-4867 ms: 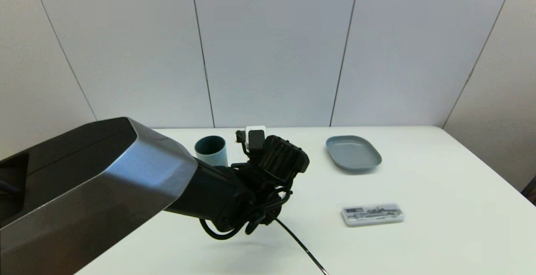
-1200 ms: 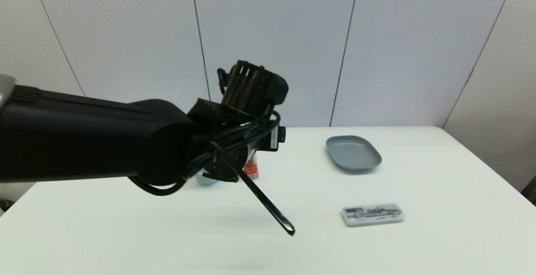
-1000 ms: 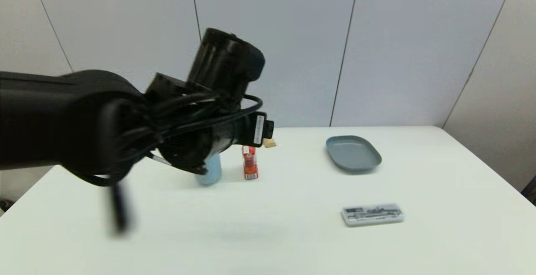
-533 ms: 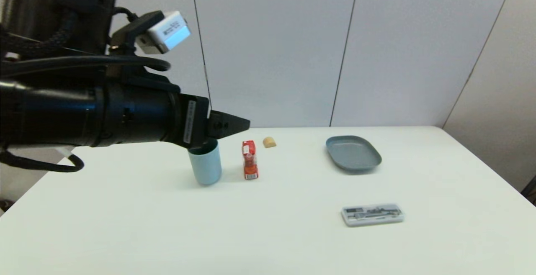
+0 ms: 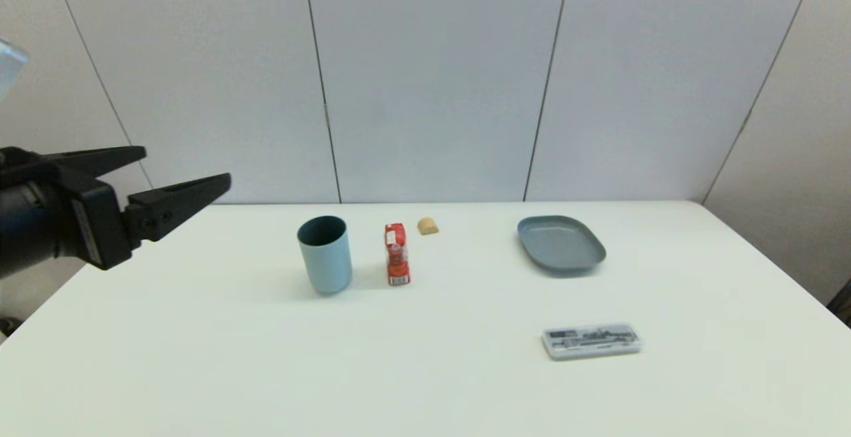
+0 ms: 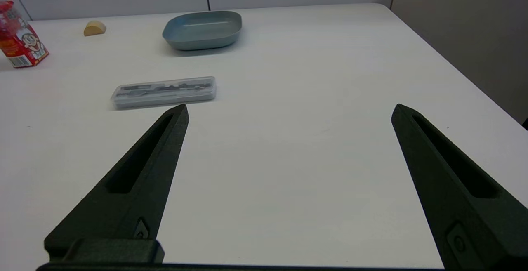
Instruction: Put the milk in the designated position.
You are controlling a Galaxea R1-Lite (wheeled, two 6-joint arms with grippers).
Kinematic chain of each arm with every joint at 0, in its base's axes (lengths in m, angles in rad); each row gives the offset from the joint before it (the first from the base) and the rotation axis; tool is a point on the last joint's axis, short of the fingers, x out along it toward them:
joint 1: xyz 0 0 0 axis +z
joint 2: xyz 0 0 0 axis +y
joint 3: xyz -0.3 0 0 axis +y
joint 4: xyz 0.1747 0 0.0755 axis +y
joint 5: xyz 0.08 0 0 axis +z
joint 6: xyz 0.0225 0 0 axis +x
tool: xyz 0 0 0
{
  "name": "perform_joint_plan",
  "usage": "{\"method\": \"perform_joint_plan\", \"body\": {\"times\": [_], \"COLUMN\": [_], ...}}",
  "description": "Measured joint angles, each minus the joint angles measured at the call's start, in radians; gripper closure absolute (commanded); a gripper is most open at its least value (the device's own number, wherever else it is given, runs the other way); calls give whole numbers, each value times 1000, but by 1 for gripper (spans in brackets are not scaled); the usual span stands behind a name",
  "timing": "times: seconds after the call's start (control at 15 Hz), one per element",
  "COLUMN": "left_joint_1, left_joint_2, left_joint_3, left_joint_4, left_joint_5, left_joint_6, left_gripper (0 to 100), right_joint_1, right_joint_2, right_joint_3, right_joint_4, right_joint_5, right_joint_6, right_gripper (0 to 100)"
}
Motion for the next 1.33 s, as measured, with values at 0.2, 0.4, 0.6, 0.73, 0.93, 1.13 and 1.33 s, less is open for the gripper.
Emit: {"method": "perform_joint_plan", "body": {"times": [0.2, 0.4, 0.6, 0.73, 0.93, 1.13, 1.33], "left_joint_1": [142, 234, 283, 316, 407, 432, 401], "left_joint_2": [-113, -245, -407, -518, -671, -755, -790], "left_joint_3": [147, 283, 420, 496, 558, 607, 624], "left_joint_4": [-186, -244, -251, -243, -165, -113, -104], "left_joint_5": [-30, -49, -66, -72, -88, -174, -186], "left_joint_6": [37, 41, 34, 20, 11, 31, 43], "left_gripper": [0, 0, 0, 0, 0, 0, 0], "right_joint_1": [0, 0, 0, 0, 0, 0, 0], "right_joint_2": [0, 0, 0, 0, 0, 0, 0], "right_joint_3": [0, 0, 0, 0, 0, 0, 0], "right_joint_4": [0, 0, 0, 0, 0, 0, 0], "right_joint_5": [0, 0, 0, 0, 0, 0, 0], "right_joint_6": [0, 0, 0, 0, 0, 0, 0], "right_gripper": [0, 0, 0, 0, 0, 0, 0]}}
